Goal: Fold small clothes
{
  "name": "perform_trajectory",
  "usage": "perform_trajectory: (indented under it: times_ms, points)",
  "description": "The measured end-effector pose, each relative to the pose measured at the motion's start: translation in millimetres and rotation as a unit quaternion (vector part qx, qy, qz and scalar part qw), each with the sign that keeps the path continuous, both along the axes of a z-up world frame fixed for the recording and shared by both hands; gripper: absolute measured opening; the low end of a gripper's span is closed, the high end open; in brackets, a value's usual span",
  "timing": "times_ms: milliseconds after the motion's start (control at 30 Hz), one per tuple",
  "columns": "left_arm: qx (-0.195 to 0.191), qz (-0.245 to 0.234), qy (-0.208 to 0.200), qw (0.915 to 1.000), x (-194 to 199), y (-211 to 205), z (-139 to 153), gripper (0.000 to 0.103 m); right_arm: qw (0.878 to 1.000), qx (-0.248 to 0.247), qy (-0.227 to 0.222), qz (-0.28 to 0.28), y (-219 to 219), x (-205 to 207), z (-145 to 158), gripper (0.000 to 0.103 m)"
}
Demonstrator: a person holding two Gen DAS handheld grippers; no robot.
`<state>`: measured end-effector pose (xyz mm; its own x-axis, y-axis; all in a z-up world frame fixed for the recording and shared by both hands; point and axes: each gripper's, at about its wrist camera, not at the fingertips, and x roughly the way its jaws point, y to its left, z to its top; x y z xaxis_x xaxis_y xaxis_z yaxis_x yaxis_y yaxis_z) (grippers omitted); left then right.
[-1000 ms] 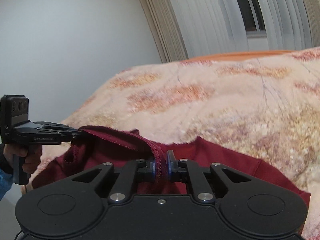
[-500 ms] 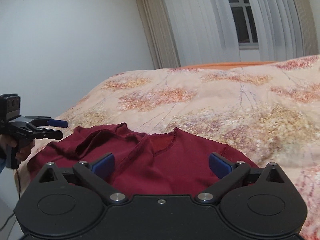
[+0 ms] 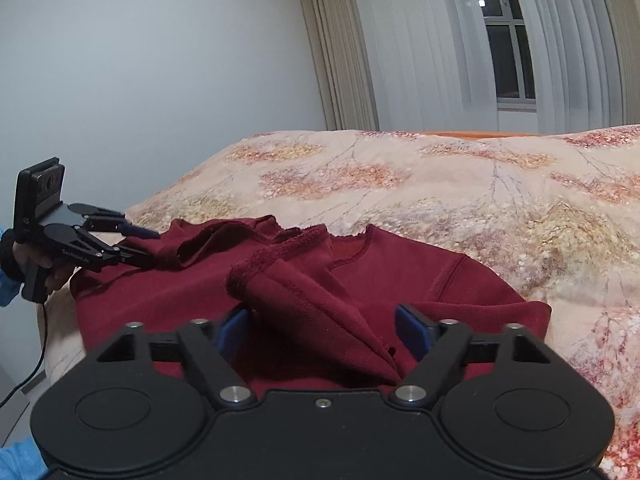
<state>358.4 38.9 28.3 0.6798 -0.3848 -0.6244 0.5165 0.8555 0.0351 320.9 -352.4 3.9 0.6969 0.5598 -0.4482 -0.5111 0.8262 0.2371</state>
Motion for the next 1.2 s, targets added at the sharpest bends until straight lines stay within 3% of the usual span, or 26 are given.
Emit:
perform_trajectory:
  times_ms: [67,100,133,200,467,633,733,800,867,967,1067,1133,1200]
  points:
    - [-0.019,0.009,0.002,0.9998,3.2,3.5,1.4,0.032,1.000,0.003,0.000,-0.009,0.8,4.6,-0.5,0.044]
    - [-0.029,0.012,0.004,0.9995,4.6,5.4,2.4,0.017,1.000,0.002,0.001,-0.016,1.3,7.4,-0.4,0.030]
    - [-0.039,0.020,0.003,0.9990,5.4,8.1,3.6,0.014,1.000,0.001,0.000,-0.025,1.1,9.6,-0.1,0.019]
    - [-0.056,0.041,-0.008,0.9976,5.6,13.6,7.3,0.008,0.999,0.009,-0.006,-0.039,-2.1,13.1,1.5,0.009]
    - [-0.129,0.111,-0.029,0.9850,17.8,35.3,14.8,0.007,0.989,0.043,-0.012,-0.141,-26.9,37.6,9.2,0.005]
    - [-0.176,0.163,0.028,0.9705,44.9,48.8,-3.5,0.007,0.981,0.074,0.023,-0.177,-35.6,61.2,-3.2,0.005]
    - [-0.223,0.200,0.085,0.9504,61.2,63.8,-24.2,0.007,0.975,0.096,0.061,-0.189,-41.3,74.1,-16.1,0.006]
    - [-0.256,0.221,0.115,0.9341,66.9,75.1,-38.1,0.007,0.970,0.110,0.086,-0.197,-45.7,78.8,-25.6,0.010]
    - [-0.279,0.222,0.121,0.9264,66.2,82.3,-46.4,0.007,0.965,0.117,0.102,-0.212,-50.0,79.2,-33.1,0.023]
    - [-0.278,0.215,0.109,0.9298,60.7,84.2,-47.0,0.010,0.961,0.127,0.103,-0.221,-56.2,74.2,-35.9,0.032]
    - [-0.268,0.210,0.101,0.9349,55.4,82.0,-40.8,0.022,0.965,0.119,0.089,-0.215,-57.8,64.9,-30.7,0.060]
    - [-0.256,0.203,0.084,0.9413,47.6,78.5,-34.2,0.050,0.969,0.117,0.077,-0.205,-57.9,54.2,-25.7,0.076]
    - [-0.241,0.195,0.057,0.9489,36.8,71.0,-23.8,0.074,0.973,0.112,0.067,-0.191,-56.5,39.8,-21.3,0.083]
